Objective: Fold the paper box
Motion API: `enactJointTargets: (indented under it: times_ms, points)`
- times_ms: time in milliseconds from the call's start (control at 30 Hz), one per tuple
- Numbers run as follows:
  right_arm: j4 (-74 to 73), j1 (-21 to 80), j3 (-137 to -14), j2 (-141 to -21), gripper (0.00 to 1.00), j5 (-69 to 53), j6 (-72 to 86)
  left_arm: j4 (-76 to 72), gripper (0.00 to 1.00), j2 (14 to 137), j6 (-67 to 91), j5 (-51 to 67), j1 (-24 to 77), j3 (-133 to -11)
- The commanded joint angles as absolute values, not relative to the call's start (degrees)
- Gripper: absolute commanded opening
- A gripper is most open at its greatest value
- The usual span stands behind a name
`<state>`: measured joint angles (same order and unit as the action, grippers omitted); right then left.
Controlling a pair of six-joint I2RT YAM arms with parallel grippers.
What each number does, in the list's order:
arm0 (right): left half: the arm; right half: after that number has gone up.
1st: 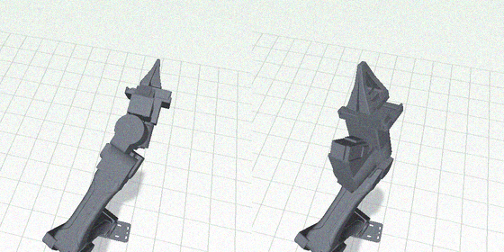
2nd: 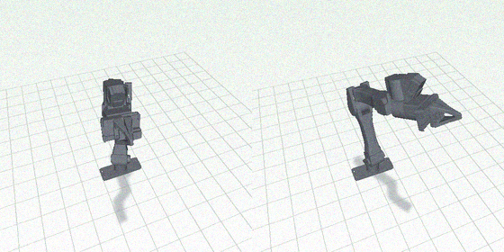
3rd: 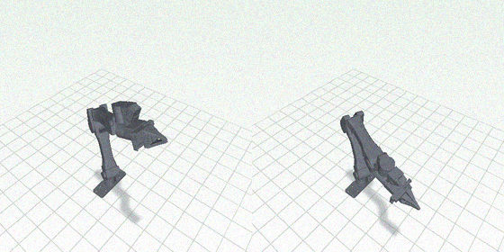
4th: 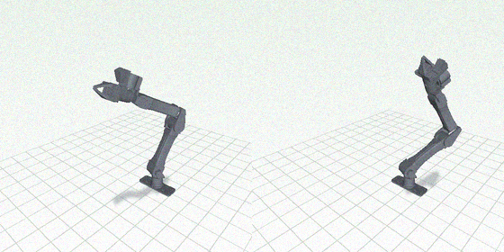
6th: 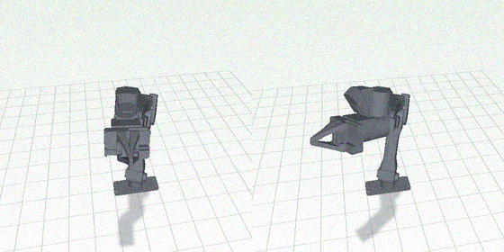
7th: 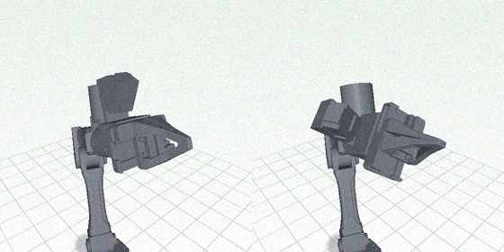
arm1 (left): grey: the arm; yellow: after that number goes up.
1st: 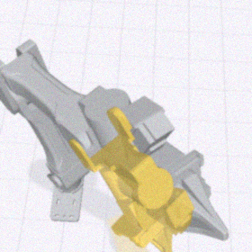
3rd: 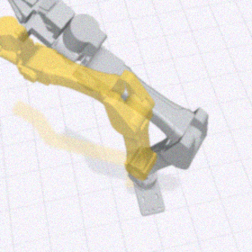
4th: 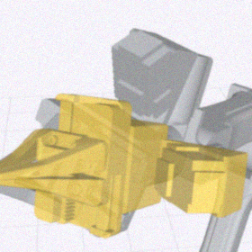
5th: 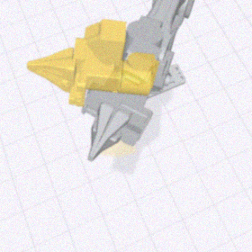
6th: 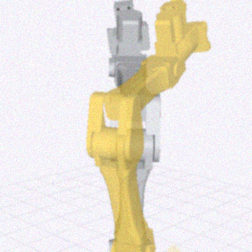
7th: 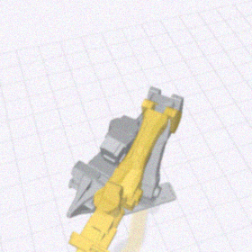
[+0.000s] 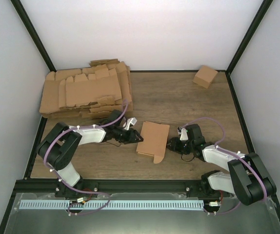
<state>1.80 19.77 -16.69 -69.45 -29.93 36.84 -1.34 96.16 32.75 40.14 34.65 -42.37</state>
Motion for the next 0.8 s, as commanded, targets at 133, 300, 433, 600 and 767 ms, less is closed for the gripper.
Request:
enactJointTargets:
  times_ms: [133, 300, 433, 600, 767]
  points:
    - [2.20, 19.37, -16.70, -68.90, 0.36, -30.15, 35.85, -1.85, 0.28, 97.32, 32.13, 40.41, 34.90, -43.86]
    - [2.09, 19.35, -16.74, -68.74, 0.36, -30.22, 35.75, -1.82, 0.42, 95.59, 32.42, 41.08, 34.89, -43.71]
    - [2.13, 19.35, -16.87, -68.93, 0.35, -30.19, 35.77, -1.92, 0.51, 93.36, 32.83, 41.46, 34.89, -43.35]
    - [2.17, 19.39, -17.05, -69.18, 0.36, -30.40, 35.68, -1.45, 0.47, 92.19, 33.22, 41.21, 34.81, -43.15]
    - [2.06, 19.33, -16.97, -69.11, 0.36, -30.31, 35.60, -1.21, 0.47, 91.72, 32.95, 40.52, 34.37, -42.30]
